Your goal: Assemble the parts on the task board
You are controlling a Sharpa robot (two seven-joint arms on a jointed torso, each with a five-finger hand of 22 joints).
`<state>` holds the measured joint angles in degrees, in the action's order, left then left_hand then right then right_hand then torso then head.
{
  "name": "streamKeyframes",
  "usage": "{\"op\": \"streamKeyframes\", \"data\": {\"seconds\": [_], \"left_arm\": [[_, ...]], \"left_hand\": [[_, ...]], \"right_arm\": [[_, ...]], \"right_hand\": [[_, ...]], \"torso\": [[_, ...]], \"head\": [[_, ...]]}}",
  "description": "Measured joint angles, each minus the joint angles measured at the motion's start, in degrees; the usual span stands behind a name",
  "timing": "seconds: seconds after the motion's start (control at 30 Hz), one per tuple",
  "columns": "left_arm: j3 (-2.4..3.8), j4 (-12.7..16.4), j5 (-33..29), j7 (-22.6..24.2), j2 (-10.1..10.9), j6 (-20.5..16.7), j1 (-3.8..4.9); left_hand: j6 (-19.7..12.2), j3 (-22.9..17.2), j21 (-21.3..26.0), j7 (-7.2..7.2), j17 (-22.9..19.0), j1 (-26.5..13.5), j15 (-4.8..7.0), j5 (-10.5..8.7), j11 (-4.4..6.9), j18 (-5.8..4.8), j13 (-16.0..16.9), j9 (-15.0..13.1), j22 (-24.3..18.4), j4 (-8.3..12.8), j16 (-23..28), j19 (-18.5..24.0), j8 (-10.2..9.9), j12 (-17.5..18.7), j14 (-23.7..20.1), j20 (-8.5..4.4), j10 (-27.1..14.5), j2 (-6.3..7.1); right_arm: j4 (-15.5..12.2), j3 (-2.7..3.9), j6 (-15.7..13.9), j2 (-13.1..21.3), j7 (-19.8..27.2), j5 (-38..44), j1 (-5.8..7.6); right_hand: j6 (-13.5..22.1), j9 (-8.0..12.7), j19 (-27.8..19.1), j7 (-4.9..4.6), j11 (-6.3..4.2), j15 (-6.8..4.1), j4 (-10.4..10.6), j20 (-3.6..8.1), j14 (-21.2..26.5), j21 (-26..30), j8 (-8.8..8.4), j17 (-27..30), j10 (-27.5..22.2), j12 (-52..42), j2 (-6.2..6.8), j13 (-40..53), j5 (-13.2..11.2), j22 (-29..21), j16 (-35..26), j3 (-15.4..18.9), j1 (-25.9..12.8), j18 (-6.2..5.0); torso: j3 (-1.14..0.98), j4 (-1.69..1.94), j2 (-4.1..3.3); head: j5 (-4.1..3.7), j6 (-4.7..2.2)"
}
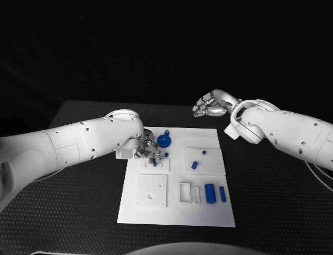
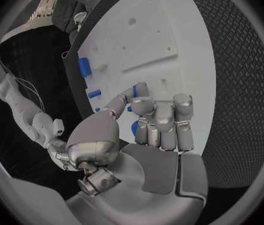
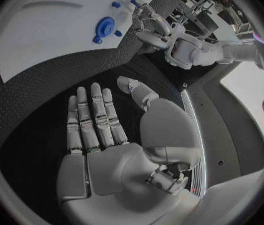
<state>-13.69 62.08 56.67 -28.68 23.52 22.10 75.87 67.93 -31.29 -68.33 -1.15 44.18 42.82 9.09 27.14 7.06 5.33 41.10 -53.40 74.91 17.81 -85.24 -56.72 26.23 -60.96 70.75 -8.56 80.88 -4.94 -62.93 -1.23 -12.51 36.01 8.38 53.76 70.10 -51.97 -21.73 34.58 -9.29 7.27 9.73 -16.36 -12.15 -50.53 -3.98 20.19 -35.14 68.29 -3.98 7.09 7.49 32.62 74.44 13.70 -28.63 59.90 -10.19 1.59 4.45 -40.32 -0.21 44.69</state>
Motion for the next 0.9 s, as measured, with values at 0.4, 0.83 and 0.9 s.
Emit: {"op": "streamKeyframes", "data": {"seconds": [0.4,0.83,0.9], "left_arm": [[-0.01,0.34,-1.3,0.04,0.14,-0.35,-0.02],[-0.01,0.1,-1.72,0.13,0.17,-1.09,-0.03],[0.0,0.03,-1.74,0.16,0.15,-1.12,-0.11]], "left_hand": [[0.05,-0.01,0.0,0.04,-0.05,0.0,0.13,0.0,-0.01,-0.02,-0.13,-0.01,0.0,-0.01,0.0,0.0,0.01,0.0,-0.12,0.0,0.0,0.0],[0.05,-0.01,0.0,0.04,-0.11,0.0,0.13,-0.36,-0.02,-0.04,-0.26,0.05,0.04,-0.01,0.0,0.0,0.02,0.0,-0.11,0.0,-0.01,0.0],[0.05,-0.01,0.0,0.04,-0.11,0.0,0.13,-0.37,-0.02,-0.04,-0.26,0.05,0.04,-0.01,0.0,0.0,0.03,0.0,-0.11,0.0,-0.01,0.0]], "right_arm": [[-0.04,0.0,0.03,0.04,0.0,0.02,0.0],[-0.06,0.0,0.05,0.04,0.0,0.04,0.0],[-0.07,0.0,0.05,0.03,0.0,0.04,0.0]], "right_hand": [[0.0,0.0,0.0,0.0,0.0,0.13,0.0,0.0,0.13,0.0,0.0,0.0,0.0,0.0,0.0,0.0,0.22,0.05,0.0,0.0,0.0,0.0],[0.0,0.0,0.0,0.0,0.0,0.12,0.0,0.0,0.12,0.0,0.0,-0.04,0.0,0.0,0.0,0.0,0.22,0.04,0.0,0.0,0.0,0.0],[0.0,0.0,0.0,0.0,0.0,0.12,0.0,0.0,0.12,0.0,0.0,-0.05,0.0,0.0,0.0,0.0,0.22,0.04,0.0,0.0,0.0,0.0]], "torso": [[0.04,0.05,0.01],[0.04,0.03,0.01],[0.04,0.02,0.01]], "head": [[-0.09,0.08],[-0.02,0.08],[-0.02,0.1]]}}
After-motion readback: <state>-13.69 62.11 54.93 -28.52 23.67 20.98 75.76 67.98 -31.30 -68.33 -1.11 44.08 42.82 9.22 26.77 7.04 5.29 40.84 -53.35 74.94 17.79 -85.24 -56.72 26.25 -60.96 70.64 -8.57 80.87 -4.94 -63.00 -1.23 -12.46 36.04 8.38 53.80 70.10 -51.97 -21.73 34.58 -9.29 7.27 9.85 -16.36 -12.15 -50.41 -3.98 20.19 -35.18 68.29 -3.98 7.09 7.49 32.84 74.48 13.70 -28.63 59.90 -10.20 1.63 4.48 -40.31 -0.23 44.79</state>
